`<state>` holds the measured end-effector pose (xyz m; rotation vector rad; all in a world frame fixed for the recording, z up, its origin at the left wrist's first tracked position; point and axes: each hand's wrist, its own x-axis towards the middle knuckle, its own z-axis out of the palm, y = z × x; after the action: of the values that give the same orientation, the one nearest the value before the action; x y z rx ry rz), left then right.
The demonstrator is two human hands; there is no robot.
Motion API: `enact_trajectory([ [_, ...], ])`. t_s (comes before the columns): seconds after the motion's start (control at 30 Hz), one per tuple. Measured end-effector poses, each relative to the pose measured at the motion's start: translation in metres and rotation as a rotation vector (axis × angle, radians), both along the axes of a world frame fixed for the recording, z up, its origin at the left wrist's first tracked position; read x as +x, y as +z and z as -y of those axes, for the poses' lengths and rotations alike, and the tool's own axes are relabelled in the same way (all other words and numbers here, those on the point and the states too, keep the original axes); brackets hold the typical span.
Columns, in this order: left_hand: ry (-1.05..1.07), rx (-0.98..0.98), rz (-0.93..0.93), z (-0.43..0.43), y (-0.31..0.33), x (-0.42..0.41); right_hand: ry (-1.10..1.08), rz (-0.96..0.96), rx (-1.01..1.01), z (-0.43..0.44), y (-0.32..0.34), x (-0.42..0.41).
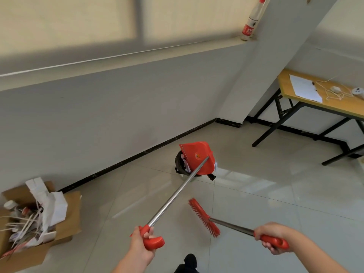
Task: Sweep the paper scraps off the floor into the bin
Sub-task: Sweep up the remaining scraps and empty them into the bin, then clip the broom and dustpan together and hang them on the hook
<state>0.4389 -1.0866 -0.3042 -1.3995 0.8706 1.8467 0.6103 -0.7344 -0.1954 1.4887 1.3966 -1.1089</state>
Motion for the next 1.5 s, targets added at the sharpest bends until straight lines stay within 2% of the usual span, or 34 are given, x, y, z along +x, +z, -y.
enact_trajectory([
  [0.2, -0.009, 0.02, -0.011, -0.013, 0.018, 0.0, -0.07, -0.022, -0.018, 0.013, -0.001, -0.002],
  [0.33, -0.131, -0.048, -0.148, -0.013, 0.037, -0.034, -0.25, -0.065, -0.067, 0.013, 0.006, 0.005],
  [0.5, -0.525, -0.327, -0.546, -0.021, 0.098, -0.083, -0.555, -0.237, -0.155, 0.012, 0.012, 0.026],
  [0.67, -1.011, -0.493, -0.991, -0.046, 0.186, -0.104, -0.534, -0.299, -0.052, 0.02, 0.025, 0.04],
  [0.83, -1.343, -0.718, -1.438, -0.064, 0.261, -0.124, -0.73, -0.67, 0.09, -0.017, 0.064, 0.041],
  [0.93, -1.498, -0.881, -1.627, -0.081, 0.298, -0.131, -0.625, -0.755, 0.244, -0.049, 0.079, 0.031],
  [1.0, -1.575, -0.932, -1.734, -0.093, 0.319, -0.131, -0.41, -0.779, 0.352, -0.061, 0.089, 0.025],
  [1.1, -1.661, -1.016, -1.883, -0.113, 0.336, -0.121, -0.075, -0.717, 0.61, -0.075, 0.096, 0.022],
  [1.23, -1.762, -1.179, -1.988, -0.144, 0.324, -0.107, -0.012, -0.813, 0.776, -0.087, 0.114, 0.013],
  [1.33, -1.853, -1.195, -2.071, -0.173, 0.308, -0.09, 0.133, -0.893, 0.788, -0.092, 0.132, 0.01],
  [1.43, -1.987, -1.174, -2.125, -0.203, 0.285, -0.066, 0.244, -0.896, 0.677, -0.089, 0.15, 0.001],
  [1.5, -2.088, -1.184, -2.084, -0.22, 0.265, -0.051, 0.25, -0.998, 0.601, -0.082, 0.158, -0.012],
])
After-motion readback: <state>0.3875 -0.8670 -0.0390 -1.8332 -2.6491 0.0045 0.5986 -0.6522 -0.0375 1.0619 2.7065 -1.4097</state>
